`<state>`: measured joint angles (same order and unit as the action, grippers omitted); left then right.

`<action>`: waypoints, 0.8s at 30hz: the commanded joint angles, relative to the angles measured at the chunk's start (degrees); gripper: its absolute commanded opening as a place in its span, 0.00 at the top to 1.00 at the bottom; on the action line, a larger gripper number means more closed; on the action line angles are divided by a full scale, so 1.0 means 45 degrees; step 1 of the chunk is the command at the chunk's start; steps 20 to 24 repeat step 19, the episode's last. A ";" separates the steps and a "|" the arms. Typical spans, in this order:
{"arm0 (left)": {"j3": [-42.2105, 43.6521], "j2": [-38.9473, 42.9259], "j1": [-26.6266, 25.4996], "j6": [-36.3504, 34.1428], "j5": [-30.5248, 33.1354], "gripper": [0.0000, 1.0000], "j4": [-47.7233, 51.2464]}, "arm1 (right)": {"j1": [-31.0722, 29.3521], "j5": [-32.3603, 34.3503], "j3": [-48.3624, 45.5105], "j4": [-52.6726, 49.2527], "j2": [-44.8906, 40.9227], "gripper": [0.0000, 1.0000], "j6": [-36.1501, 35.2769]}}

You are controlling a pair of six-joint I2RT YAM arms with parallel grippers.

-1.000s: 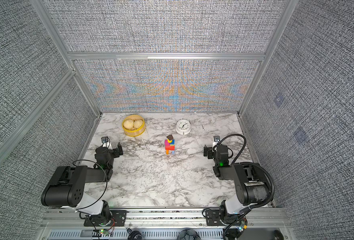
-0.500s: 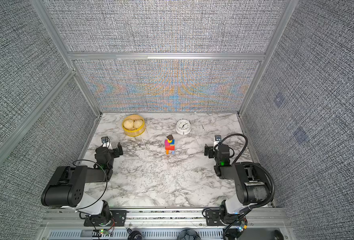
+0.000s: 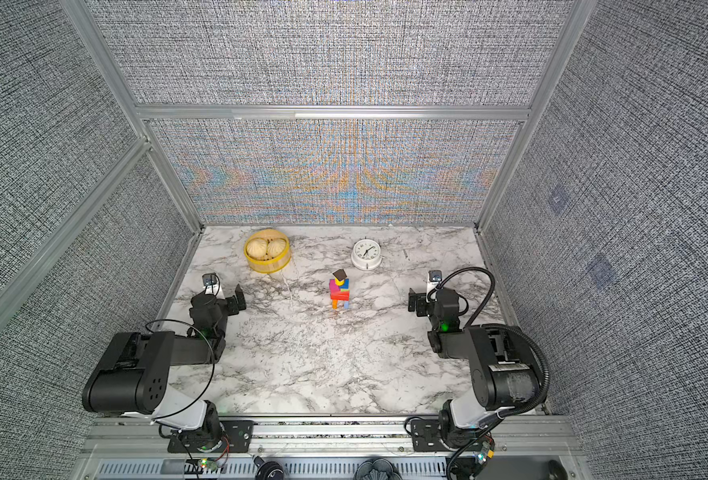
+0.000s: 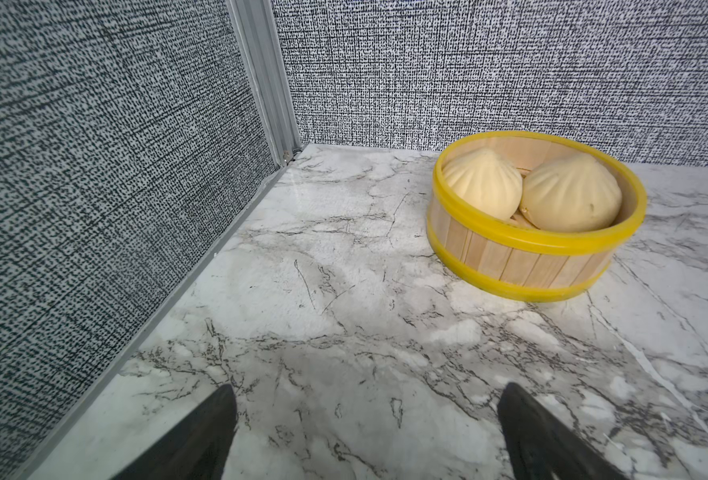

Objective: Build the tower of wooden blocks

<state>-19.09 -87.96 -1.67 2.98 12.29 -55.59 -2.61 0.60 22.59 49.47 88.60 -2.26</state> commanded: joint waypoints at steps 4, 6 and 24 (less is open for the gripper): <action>-0.0025 -0.0013 0.0010 -0.0116 0.0041 0.01 -0.0241 | -0.0003 -0.0074 0.0071 -0.0037 0.0009 0.01 0.0053; -0.0027 -0.0006 0.0015 -0.0116 0.0031 0.01 -0.0244 | 0.0014 -0.0075 0.0061 -0.0047 0.0009 0.01 0.0052; -0.0033 -0.0003 0.0020 -0.0116 0.0041 0.01 -0.0263 | 0.0019 -0.0131 0.0117 -0.0096 0.0021 0.01 0.0093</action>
